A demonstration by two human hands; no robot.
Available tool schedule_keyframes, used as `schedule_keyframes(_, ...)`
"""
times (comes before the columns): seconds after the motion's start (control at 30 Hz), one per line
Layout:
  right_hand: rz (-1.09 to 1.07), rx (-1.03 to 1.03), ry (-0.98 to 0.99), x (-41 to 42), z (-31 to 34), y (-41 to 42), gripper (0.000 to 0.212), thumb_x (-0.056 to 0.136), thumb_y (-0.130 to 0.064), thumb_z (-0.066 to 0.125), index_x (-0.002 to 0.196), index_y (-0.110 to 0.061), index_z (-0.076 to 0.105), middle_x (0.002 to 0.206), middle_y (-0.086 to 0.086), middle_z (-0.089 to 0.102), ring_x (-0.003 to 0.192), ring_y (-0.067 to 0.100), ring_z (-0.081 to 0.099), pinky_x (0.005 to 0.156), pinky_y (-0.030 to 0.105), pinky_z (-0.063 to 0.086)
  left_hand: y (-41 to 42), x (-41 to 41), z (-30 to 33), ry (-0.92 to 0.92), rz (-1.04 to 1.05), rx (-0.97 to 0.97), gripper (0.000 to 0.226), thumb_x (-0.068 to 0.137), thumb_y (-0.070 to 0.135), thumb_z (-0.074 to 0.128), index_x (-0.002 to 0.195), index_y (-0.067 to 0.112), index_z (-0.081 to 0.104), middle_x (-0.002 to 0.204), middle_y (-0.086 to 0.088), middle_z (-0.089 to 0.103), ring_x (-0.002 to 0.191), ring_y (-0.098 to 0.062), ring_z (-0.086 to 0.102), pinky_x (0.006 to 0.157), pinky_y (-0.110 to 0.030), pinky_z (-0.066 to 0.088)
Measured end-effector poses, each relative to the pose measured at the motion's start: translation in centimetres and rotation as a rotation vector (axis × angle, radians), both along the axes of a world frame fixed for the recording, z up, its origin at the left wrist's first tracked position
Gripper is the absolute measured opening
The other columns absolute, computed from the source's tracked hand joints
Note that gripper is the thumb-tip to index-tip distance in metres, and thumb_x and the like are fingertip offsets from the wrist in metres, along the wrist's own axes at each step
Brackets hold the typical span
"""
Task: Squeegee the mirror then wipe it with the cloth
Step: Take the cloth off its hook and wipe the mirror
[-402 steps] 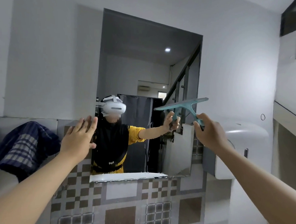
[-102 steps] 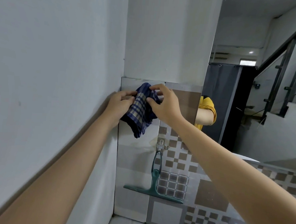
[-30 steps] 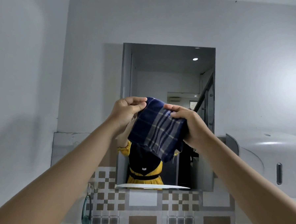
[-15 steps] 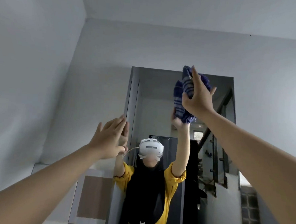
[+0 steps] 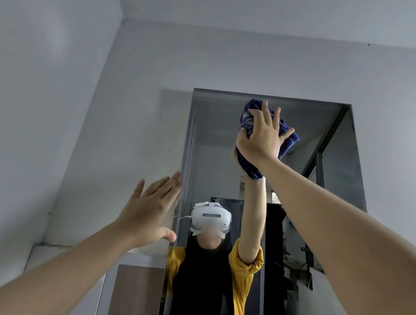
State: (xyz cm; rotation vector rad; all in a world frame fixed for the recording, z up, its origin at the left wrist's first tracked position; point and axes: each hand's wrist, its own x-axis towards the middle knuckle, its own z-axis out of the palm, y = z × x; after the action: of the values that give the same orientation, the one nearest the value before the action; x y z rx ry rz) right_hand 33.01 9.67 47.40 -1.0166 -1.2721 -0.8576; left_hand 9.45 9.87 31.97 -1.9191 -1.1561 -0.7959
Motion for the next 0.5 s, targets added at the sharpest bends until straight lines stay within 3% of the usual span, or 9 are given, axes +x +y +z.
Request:
schedule_keyframes(0.3,0.024,0.031,0.028,-8.7,3.6,1.3,0.05,0.085,-0.025,0.048,0.136,-0.025,0.046,0.161,0.003,0.013,0.148,0.032,-0.004,0.109,0.064,-0.012,0.1,0.3,0.1,0.07,0.07,0.053,0.123,0.067,0.063,0.063,0.141,0.015,-0.022,0.144,0.003,-0.035,0.129,-0.012,-0.031,0.108,-0.047,-0.011)
schedule_keyframes(0.4,0.013,0.01,-0.139,-10.1,4.2,1.4,0.048,0.087,-0.027,0.047,0.135,-0.028,0.045,0.161,0.0,0.014,0.148,0.03,-0.001,0.11,0.063,-0.011,0.1,0.3,0.1,0.072,0.08,0.065,0.122,0.067,0.065,0.062,0.14,0.015,-0.022,0.144,0.004,-0.035,0.132,-0.013,-0.028,0.107,-0.047,-0.01)
schedule_keyframes(0.5,-0.013,-0.022,-0.443,-8.9,4.5,1.2,0.049,0.089,-0.031,0.045,0.139,-0.033,0.043,0.16,-0.005,0.018,0.149,0.025,0.004,0.113,0.062,-0.008,-0.2,0.4,0.0,0.077,0.115,0.061,0.121,0.068,0.067,0.059,0.137,0.016,-0.027,0.144,0.003,-0.035,0.134,-0.014,-0.028,0.106,-0.046,-0.01)
